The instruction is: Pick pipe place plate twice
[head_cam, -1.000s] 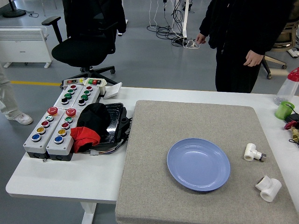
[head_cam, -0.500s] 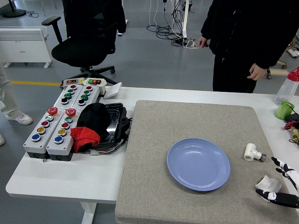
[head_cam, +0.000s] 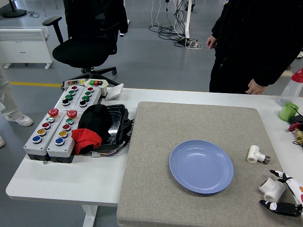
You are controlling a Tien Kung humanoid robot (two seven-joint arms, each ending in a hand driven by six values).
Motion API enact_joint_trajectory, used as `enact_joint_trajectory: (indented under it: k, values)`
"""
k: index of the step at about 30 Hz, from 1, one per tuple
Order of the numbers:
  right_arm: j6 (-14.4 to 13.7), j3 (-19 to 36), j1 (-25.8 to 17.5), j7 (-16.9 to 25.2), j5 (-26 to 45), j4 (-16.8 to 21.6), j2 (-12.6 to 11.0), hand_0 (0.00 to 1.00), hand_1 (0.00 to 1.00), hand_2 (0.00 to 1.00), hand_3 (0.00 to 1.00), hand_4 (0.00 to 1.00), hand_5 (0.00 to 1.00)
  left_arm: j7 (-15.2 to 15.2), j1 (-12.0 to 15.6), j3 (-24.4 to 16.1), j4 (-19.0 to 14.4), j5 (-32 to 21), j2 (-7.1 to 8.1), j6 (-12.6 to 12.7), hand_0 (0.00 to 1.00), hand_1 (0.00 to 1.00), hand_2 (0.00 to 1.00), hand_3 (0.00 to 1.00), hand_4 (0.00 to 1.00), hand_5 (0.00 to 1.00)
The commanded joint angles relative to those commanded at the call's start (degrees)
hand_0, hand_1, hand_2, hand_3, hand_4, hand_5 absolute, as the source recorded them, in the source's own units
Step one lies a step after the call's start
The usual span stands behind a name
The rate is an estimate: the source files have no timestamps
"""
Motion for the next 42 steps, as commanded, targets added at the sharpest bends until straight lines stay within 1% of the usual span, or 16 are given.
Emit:
enact_joint_trajectory:
  k: [4, 5, 10, 11, 13, 19, 22, 23, 24, 28, 30, 35, 36, 40, 41, 42]
  values:
    - [-0.9, -0.86, 0.0, 1.47, 0.71, -0.27, 0.06, 0.538, 0.621, 0.637, 0.736, 0.748, 0.251, 0.07, 0.3, 0.12, -0.03, -0.29, 0.13, 0.13, 0.653, 0.625, 0.636, 0.577, 0.407, 0.998]
    - [-0.94, -0.98, 0.03, 1.57, 0.69, -0.29, 0.07, 0.275, 0.409, 0.505, 0.62, 0.629, 0.128, 0.07, 0.33, 0.16, -0.04, -0.33, 0.14, 0.14, 0.653, 0.625, 0.636, 0.578, 0.41, 0.998]
    - [-1.65, -1.55, 0.31, 2.23, 1.21, -0.67, 0.24, 0.275, 0.409, 0.505, 0.62, 0.629, 0.128, 0.1, 0.52, 0.1, -0.03, -0.35, 0.12, 0.22, 0.653, 0.625, 0.636, 0.578, 0.41, 0.998]
    - [-1.7, -1.58, 0.32, 2.26, 1.23, -0.68, 0.25, 0.219, 0.36, 0.496, 0.577, 0.566, 0.088, 0.09, 0.53, 0.1, -0.03, -0.35, 0.12, 0.22, 0.653, 0.626, 0.636, 0.578, 0.41, 0.998]
    - [-2.63, -1.76, 0.4, 3.04, 1.72, -0.29, 0.21, 0.219, 0.36, 0.496, 0.577, 0.566, 0.088, 0.07, 0.58, 0.13, -0.01, -0.46, 0.12, 0.27, 0.653, 0.626, 0.636, 0.578, 0.41, 0.998]
    - [-4.05, -2.04, 1.94, 4.3, 2.52, 2.75, 0.01, 0.213, 0.358, 0.496, 0.568, 0.543, 0.079, 0.01, 0.85, 0.38, 0.03, -0.92, 0.13, 0.42, 0.653, 0.625, 0.636, 0.577, 0.41, 0.998]
    - [-4.62, -3.27, 4.56, 4.46, 2.83, 3.93, 0.14, 0.213, 0.358, 0.496, 0.568, 0.543, 0.079, 0.0, 0.95, 0.48, 0.03, -1.1, 0.17, 0.46, 0.653, 0.625, 0.636, 0.577, 0.41, 0.998]
    - [-4.74, -4.53, 6.29, 4.49, 3.2, 3.8, 0.43, 0.213, 0.36, 0.498, 0.565, 0.513, 0.054, 0.03, 1.01, 0.56, 0.02, -1.22, 0.17, 0.46, 0.653, 0.626, 0.636, 0.577, 0.41, 0.998]
    - [-4.78, -4.98, 7.09, 4.5, 3.31, 3.77, 0.51, 0.213, 0.36, 0.498, 0.565, 0.513, 0.054, 0.03, 1.02, 0.59, 0.01, -1.25, 0.17, 0.46, 0.653, 0.626, 0.636, 0.577, 0.41, 0.998]
    - [-4.72, -10.65, 13.76, 3.93, 4.28, 1.45, 2.55, 0.213, 0.36, 0.498, 0.565, 0.513, 0.054, 0.15, 1.24, 0.87, -0.07, -1.61, 0.1, 0.43, 0.653, 0.626, 0.636, 0.577, 0.41, 0.998]
    - [-4.4, -14.59, 17.6, 3.65, 5.03, -0.64, 4.4, 0.22, 0.359, 0.496, 0.565, 0.519, 0.069, 0.17, 1.47, 1.14, -0.11, -1.94, 0.05, 0.45, 0.653, 0.626, 0.636, 0.577, 0.41, 0.998]
    - [-3.61, -21.62, 24.39, 3.49, 7.36, -5.58, 8.28, 0.22, 0.359, 0.496, 0.565, 0.519, 0.069, 0.17, 1.72, 1.97, -0.17, -3.23, -0.08, 0.71, 0.653, 0.626, 0.636, 0.577, 0.41, 0.998]
    - [-3.38, -22.89, 25.72, 3.26, 7.64, -6.62, 8.86, 0.235, 0.362, 0.497, 0.566, 0.52, 0.083, 0.14, 1.73, 2.15, -0.18, -3.5, -0.08, 0.76, 0.654, 0.625, 0.636, 0.577, 0.41, 0.998]
    - [-2.57, -27.04, 30.07, 2.26, 8.67, -10.27, 10.81, 0.235, 0.362, 0.497, 0.566, 0.52, 0.083, 0.02, 1.77, 2.46, -0.16, -4.17, -0.06, 0.99, 0.654, 0.625, 0.636, 0.577, 0.41, 0.998]
    - [-2.5, -28.32, 31.3, 2.09, 8.96, -11.31, 11.31, 0.342, 0.463, 0.511, 0.594, 0.551, 0.115, 0.01, 1.78, 2.49, -0.16, -4.24, -0.06, 1.02, 0.654, 0.625, 0.636, 0.575, 0.411, 0.998]
    - [-2.41, -28.88, 31.82, 1.92, 9.04, -11.76, 11.59, 0.342, 0.463, 0.511, 0.594, 0.551, 0.115, 0.01, 1.77, 2.51, -0.17, -4.28, -0.06, 1.02, 0.654, 0.625, 0.636, 0.575, 0.411, 0.998]
